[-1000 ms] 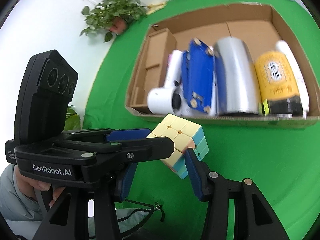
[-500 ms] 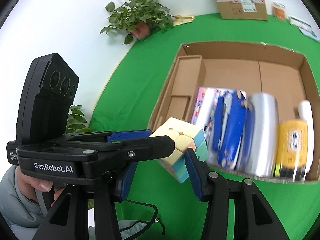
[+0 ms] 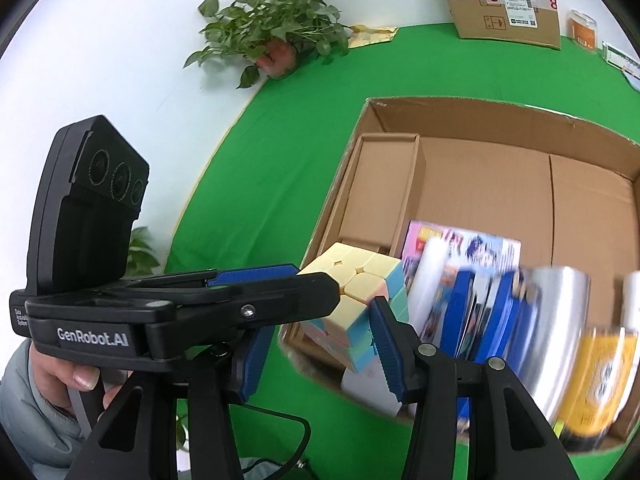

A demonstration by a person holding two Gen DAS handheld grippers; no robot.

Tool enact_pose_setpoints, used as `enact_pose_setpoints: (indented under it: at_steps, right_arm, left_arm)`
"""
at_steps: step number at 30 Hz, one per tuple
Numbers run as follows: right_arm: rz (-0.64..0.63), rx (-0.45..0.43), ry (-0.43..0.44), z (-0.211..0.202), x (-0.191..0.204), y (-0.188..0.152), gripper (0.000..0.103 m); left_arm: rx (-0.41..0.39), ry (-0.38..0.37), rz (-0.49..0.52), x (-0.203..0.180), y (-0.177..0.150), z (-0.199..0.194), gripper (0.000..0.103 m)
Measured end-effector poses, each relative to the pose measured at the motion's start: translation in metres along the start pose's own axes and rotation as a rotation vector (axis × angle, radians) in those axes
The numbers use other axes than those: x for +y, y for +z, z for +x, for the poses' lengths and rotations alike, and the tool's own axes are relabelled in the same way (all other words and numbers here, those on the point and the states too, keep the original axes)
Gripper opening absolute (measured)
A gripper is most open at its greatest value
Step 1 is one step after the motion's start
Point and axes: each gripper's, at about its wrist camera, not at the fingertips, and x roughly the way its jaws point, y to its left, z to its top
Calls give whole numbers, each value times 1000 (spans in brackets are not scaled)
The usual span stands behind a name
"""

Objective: Organize rigid objects
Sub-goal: 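Lift the Rubik's cube with both grippers and lower it into the tray corner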

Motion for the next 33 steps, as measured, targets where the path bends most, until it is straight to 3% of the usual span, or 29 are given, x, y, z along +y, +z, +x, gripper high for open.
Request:
enact_pose_setpoints:
  at_steps: [10,17,22,26,33]
  right_arm:
    - [35,-36,32,34,-31,56,49]
    - [54,-8,92,68,-32,72,49]
    - [109,18,110,88,-41,74,48]
    - [60,-24,40,64,-31,66,80]
    - [71,-92,-79,-9,-24,-2,86]
  left_arm:
    - [-47,37,14,6,48,12,56]
    - [-38,109,-24,27,59,11,55]
    - [-19,120,-61,39,66,15,56]
    - [-109,169,-7,25,59,-11,58]
    - [-241,291,141,-11,15,-61,70]
